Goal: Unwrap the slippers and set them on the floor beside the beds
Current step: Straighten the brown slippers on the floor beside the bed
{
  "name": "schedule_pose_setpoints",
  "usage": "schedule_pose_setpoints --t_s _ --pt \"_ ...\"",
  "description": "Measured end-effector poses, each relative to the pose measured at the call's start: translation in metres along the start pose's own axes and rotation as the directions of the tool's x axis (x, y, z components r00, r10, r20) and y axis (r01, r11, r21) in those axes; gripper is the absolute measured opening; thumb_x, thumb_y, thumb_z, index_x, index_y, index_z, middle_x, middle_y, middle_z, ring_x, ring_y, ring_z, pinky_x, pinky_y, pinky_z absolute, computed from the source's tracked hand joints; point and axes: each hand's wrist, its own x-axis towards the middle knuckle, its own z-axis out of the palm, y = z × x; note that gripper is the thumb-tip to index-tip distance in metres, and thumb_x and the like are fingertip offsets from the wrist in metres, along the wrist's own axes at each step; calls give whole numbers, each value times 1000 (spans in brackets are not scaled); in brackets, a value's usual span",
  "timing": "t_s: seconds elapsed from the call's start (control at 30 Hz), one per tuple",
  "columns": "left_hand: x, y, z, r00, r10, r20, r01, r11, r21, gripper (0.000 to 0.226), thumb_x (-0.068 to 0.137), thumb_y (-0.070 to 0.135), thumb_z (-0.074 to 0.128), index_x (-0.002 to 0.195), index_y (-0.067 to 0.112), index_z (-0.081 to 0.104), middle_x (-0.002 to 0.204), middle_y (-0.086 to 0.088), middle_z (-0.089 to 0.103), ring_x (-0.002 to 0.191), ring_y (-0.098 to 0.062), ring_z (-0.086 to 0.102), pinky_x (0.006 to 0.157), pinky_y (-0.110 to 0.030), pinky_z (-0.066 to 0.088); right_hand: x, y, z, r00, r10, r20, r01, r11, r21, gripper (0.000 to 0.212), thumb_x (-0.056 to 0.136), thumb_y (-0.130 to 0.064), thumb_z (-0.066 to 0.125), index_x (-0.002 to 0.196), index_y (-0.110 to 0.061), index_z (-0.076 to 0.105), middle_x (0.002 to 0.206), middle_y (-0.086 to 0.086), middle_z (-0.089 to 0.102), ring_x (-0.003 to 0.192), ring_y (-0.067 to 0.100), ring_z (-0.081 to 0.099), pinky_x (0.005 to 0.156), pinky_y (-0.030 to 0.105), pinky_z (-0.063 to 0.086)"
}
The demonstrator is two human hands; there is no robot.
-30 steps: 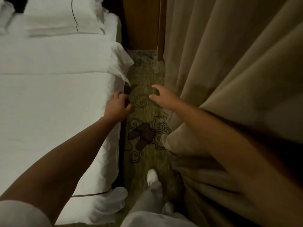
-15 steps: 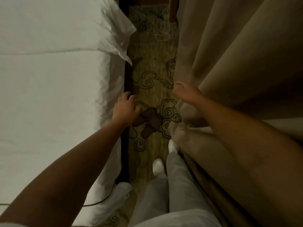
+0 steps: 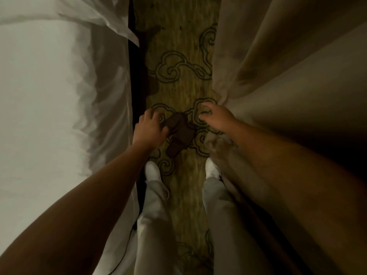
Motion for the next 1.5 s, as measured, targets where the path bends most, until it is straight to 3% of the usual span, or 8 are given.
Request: schedule_pose_setpoints --t_s 0.33,0.5,0.7,0.83,0.97,1.2,1.33,1.5 --pt "111 -67 79 982 120 148 -127 991 37 58 91 42 56 141 16 46 139 -16 46 127 -38 46 100 -51 45 85 35 117 968 240 -73 -215 943 256 60 88 -40 67 144 -28 49 137 7 61 119 26 60 84 22 41" --pt "141 -105 124 965 171 201 -188 980 66 59 92 41 55 143 14 43 143 -17 43 128 -40 44 100 -51 43 113 42 189 955 288 -63 -259 921 291 63 88 -40 68 146 -26 47 142 10 57 129 28 54 106 31 43" --pt "182 -152 199 952 165 256 -180 983 35 57 94 40 55 141 10 44 141 -19 46 127 -40 46 100 -48 44 162 67 265 943 329 -56 -315 934 170 76 83 -48 69 150 -29 38 147 13 46 130 33 49 104 39 45" --pt "208 -175 252 934 50 353 -37 998 -44 55 96 38 53 143 13 41 134 -21 57 122 -40 55 97 -43 47 194 91 308 925 342 -165 -330 939 96 95 73 -56 80 149 -17 38 149 13 44 131 35 47 107 41 43" --pt "229 -186 291 938 -75 340 155 964 -214 51 94 36 58 138 13 51 136 -19 59 125 -37 56 102 -39 46 214 107 342 943 183 -277 -239 953 -184 96 75 -59 76 148 -9 40 148 16 43 130 37 44 103 40 42" --pt "255 -192 344 905 -88 416 232 923 -308 54 94 43 56 137 11 55 139 -14 58 125 -32 56 105 -37 46 247 128 354 963 213 -164 -257 908 -330 109 74 -47 80 157 -15 18 160 18 23 146 43 21 114 55 30" --pt "267 -181 365 846 -230 481 461 769 -443 65 96 50 53 142 5 49 146 -18 51 130 -37 51 110 -45 41 253 140 361 966 202 -160 -247 902 -355 110 75 -45 80 159 -19 13 161 17 19 147 42 19 113 56 32" --pt "275 -169 373 820 -387 421 569 632 -527 63 96 44 57 144 4 47 146 -17 50 131 -36 50 108 -42 41 259 147 364 948 177 -265 -262 906 -333 108 77 -44 79 159 -17 13 163 18 14 147 42 18 109 61 33"
